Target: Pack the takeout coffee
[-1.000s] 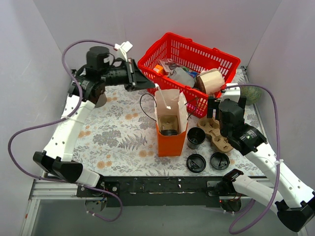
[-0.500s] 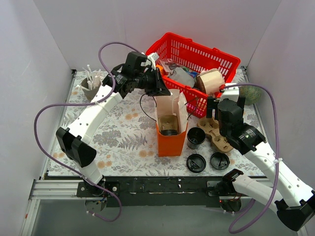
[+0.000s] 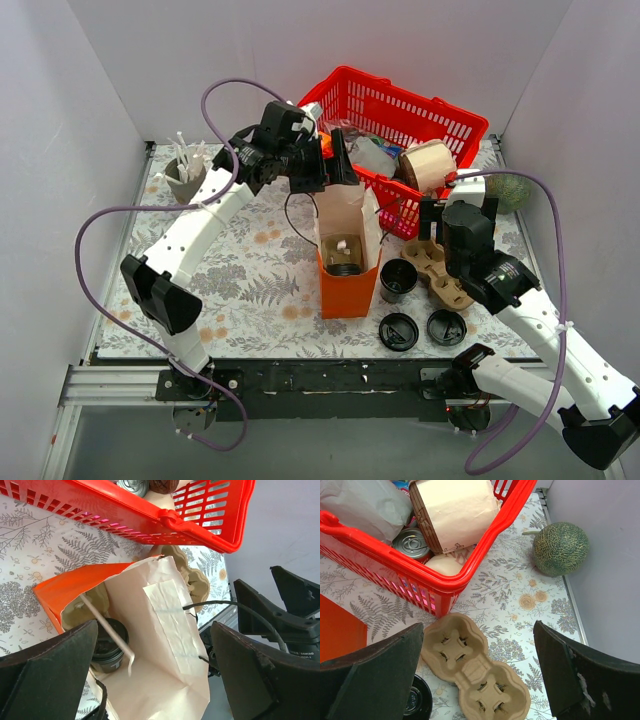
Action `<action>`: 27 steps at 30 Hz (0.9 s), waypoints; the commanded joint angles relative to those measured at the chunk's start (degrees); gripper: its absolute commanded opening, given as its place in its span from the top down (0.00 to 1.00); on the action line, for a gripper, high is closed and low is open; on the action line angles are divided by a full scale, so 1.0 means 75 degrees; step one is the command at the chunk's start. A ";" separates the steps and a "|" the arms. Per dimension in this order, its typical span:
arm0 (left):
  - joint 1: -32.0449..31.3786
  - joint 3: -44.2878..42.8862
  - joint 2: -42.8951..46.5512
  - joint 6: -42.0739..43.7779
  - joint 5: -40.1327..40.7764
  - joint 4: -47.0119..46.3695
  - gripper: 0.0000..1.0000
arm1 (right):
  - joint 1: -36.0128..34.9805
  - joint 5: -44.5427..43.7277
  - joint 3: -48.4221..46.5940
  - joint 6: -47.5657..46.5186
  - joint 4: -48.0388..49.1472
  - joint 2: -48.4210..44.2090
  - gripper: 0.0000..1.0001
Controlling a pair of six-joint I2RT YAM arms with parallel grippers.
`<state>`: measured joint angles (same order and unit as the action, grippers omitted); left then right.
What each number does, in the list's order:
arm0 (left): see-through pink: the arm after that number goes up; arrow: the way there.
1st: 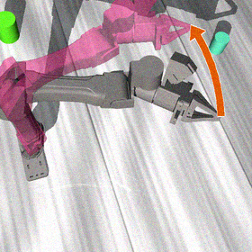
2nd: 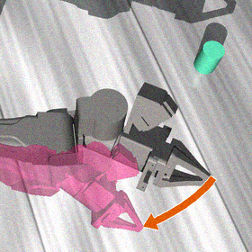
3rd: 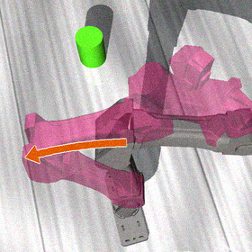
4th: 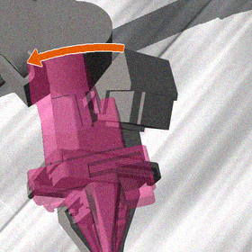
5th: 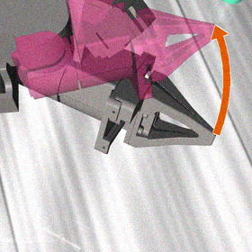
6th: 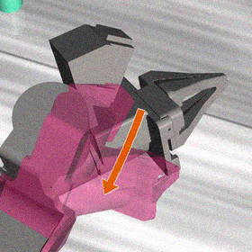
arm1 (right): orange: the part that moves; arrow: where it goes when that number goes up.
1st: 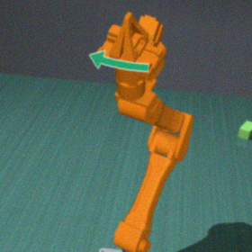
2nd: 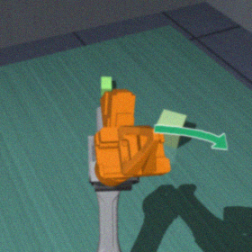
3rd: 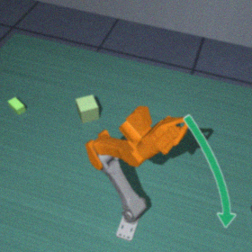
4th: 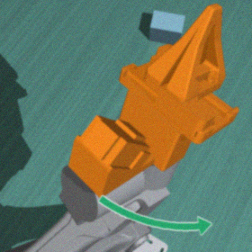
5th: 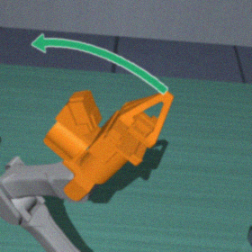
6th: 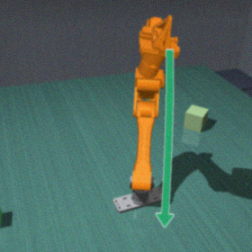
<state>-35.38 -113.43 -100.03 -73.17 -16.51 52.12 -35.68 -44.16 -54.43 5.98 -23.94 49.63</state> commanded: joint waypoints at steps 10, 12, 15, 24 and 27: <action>-0.0041 -0.2303 0.0503 0.0181 0.1799 0.0223 0.02 | 0.0023 -0.0053 -0.0265 0.0082 -0.0018 0.0051 0.02; -0.0041 -0.1590 0.1157 0.0146 0.2886 -0.0034 0.02 | 0.0023 -0.0076 -0.0335 0.0094 -0.0065 0.0075 0.02; -0.0029 -0.0559 0.1745 -0.0028 0.4962 -0.0036 0.02 | 0.0023 -0.0240 -0.0546 0.0245 -0.0287 0.0203 0.02; 0.0064 0.1435 0.2790 -0.0686 0.6971 0.0176 0.02 | 0.0023 -0.0065 -0.0500 0.0480 -0.0639 0.0169 0.02; 0.0064 0.1833 0.2884 -0.0920 0.7135 0.0305 0.02 | 0.0023 -0.0100 -0.0395 0.0504 -0.0546 -0.0030 0.02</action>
<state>-35.20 -102.65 -79.90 -77.65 31.14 52.90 -35.68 -44.51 -56.80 8.43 -28.73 51.66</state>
